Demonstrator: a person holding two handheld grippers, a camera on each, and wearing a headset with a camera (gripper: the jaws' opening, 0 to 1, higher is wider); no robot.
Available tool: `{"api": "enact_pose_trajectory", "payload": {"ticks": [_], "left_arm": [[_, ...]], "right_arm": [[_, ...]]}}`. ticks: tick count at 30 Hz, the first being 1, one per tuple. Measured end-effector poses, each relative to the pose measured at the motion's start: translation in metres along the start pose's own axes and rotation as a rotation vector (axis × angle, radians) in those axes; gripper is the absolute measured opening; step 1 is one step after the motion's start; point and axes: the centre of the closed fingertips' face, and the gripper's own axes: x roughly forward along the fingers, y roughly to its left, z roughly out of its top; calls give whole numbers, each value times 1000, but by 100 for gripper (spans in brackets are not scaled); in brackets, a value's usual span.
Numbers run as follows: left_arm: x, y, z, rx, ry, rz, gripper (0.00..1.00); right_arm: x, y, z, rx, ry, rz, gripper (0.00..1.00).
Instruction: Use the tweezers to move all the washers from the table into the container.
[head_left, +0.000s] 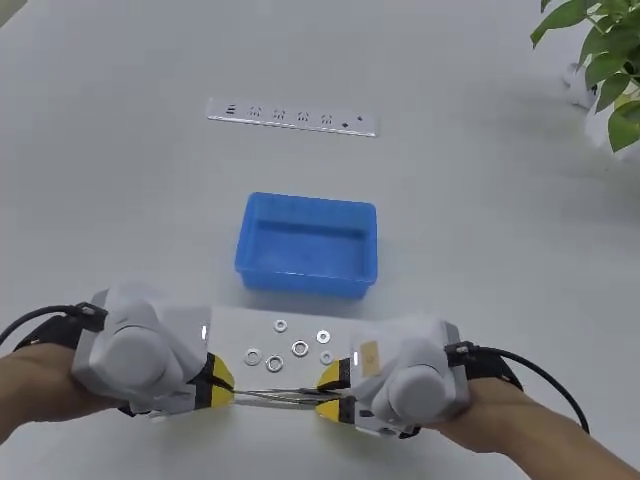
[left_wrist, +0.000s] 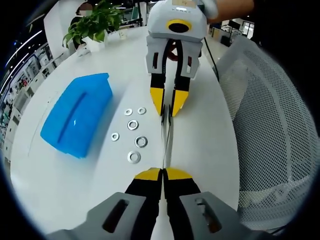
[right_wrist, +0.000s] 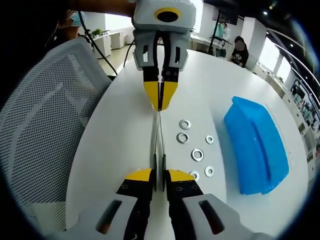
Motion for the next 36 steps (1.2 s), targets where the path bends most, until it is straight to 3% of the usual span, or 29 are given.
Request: {"api": "enact_pose_trajectory", "payload": {"ticks": [13,36], "left_arm": [[-18,-2,19,19,-14,-3,5],[-33,-4,48,75,-19,-13,5]], "right_arm": [[1,1,9,-11,-13,9,15],[2,1,20,-32,-28,6,13]]}}
